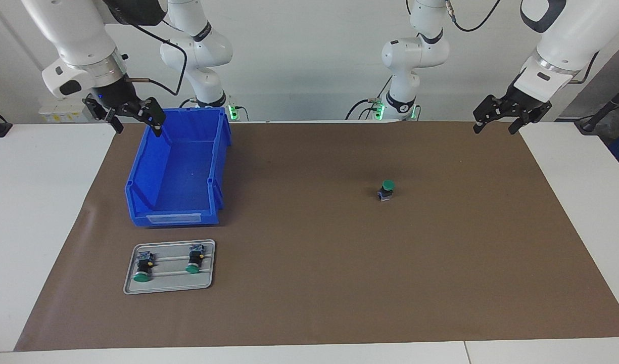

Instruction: Place and press button with both arms

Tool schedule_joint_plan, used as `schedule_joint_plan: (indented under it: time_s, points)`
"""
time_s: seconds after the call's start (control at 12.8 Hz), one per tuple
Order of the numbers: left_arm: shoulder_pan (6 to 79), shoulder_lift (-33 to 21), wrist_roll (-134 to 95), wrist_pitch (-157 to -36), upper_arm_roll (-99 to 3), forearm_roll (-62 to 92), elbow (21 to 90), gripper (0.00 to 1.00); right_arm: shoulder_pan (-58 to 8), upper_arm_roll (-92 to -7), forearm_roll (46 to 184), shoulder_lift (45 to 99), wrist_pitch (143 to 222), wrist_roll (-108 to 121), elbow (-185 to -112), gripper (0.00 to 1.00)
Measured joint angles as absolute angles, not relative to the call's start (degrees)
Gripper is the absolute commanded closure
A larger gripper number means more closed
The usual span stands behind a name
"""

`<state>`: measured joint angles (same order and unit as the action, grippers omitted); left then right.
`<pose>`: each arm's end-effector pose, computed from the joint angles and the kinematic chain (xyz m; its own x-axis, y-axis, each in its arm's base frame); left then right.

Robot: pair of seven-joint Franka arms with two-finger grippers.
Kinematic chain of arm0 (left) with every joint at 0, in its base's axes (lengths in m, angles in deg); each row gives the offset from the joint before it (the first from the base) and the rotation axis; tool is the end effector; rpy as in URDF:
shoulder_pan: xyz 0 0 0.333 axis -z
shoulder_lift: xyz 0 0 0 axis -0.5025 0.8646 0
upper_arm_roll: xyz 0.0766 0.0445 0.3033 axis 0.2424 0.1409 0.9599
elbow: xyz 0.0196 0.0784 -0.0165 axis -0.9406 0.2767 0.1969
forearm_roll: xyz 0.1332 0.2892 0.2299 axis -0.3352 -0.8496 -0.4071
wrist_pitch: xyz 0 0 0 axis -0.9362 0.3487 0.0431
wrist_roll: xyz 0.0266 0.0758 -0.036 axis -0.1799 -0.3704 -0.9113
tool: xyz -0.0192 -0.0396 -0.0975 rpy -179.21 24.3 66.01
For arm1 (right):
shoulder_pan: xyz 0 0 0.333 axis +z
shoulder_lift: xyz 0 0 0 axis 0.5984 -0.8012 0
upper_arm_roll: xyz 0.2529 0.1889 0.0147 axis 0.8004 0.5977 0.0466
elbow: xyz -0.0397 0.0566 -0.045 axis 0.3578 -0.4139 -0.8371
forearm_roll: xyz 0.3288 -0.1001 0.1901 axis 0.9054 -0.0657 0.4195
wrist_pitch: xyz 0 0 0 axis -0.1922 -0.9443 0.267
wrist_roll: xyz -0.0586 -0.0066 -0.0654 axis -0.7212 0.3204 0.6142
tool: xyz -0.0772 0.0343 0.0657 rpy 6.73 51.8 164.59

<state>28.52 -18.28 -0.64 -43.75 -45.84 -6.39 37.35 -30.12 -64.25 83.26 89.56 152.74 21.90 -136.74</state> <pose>0.5353 -0.0030 0.6283 0.9965 -0.0603 -0.0582 -0.0567 -0.9965 0.0616 0.5375 -0.0100 0.6287 0.9894 -0.1412 -0.0329 -0.1406 -0.9899 0.0183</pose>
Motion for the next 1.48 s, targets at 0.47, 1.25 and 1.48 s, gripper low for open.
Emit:
schedule_joint_plan:
  time_s: [0.47,1.25,1.48]
  points:
    - [28.52,-18.60,-0.62,-43.90,-45.85,-7.27,38.02,0.00,-30.12,-64.25,83.26,89.56,152.74,21.90,-136.74,0.00]
    - [27.88,-18.67,-0.62,-43.91,-44.80,-7.62,38.06,0.00,-30.12,-64.25,83.26,89.56,152.74,21.90,-136.74,0.00]
    - [27.88,-18.67,-0.62,-43.91,-44.80,-7.62,38.06,0.00,-30.12,-64.25,83.26,89.56,152.74,21.90,-136.74,0.00]
